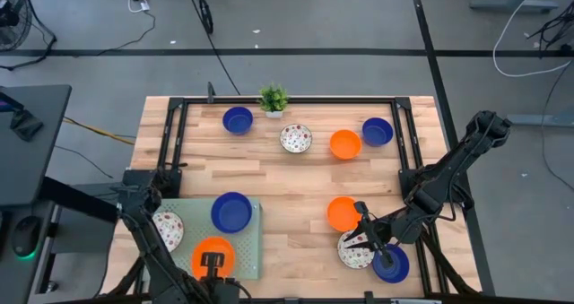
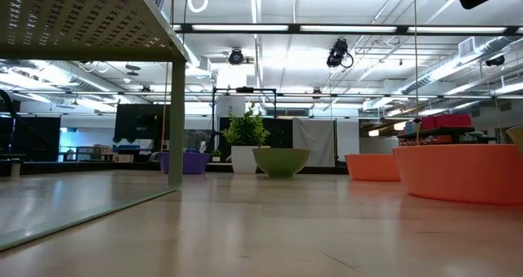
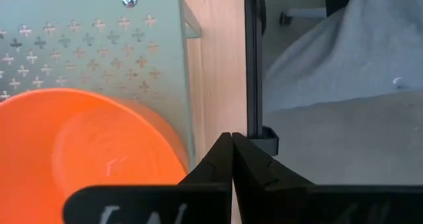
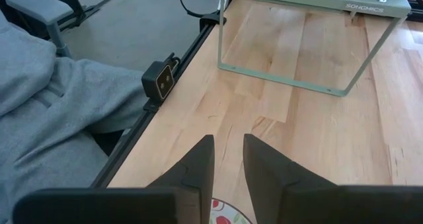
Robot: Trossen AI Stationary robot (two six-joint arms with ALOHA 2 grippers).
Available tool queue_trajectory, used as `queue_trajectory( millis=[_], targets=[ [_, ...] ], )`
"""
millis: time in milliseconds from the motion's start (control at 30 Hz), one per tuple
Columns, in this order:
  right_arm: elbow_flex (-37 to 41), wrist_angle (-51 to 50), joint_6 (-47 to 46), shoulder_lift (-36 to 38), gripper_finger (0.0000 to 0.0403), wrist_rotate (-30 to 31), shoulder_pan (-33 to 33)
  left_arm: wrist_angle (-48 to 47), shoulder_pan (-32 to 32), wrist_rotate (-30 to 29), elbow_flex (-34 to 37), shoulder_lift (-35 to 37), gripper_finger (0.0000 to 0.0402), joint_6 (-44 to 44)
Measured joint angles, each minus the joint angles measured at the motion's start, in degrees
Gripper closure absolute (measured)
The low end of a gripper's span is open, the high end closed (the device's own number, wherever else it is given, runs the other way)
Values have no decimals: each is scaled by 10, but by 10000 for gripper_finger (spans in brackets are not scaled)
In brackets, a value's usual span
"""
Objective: Pick & Place Mini bowls
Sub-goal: Put the orange bowl on the shelf, then stack the white bowl on top of the white bowl on the shelf
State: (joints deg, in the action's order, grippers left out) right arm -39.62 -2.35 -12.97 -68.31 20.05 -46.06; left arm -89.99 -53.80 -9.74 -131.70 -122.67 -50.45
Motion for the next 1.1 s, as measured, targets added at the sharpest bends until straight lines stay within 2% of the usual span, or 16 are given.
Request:
queue_trajectory(
  millis=[267,333,400,500,667,700,733,767,967,1100],
  targets=[
    [0,0,0,0,319,0,0,0,-4,35,0,0,399,-44],
    [0,0,0,0,319,0,0,0,-10,28,0,1,399,-40],
    [0,0,1,0,319,0,0,0,-19,-6,0,5,399,-28],
    [0,0,2,0,319,0,0,18,-38,-125,0,23,399,24],
    [0,3,4,0,319,0,2,123,-56,-436,0,36,399,207],
    [0,3,4,0,319,0,3,139,-52,-485,0,36,399,245],
    [0,4,4,0,319,0,4,146,-43,-505,0,37,399,282],
    [0,7,6,0,319,0,6,146,-28,-495,-1,37,399,314],
    [0,26,19,0,319,1,15,134,129,-275,0,42,399,423],
    [0,21,15,0,319,0,15,142,248,-190,0,43,399,500]
  ],
)
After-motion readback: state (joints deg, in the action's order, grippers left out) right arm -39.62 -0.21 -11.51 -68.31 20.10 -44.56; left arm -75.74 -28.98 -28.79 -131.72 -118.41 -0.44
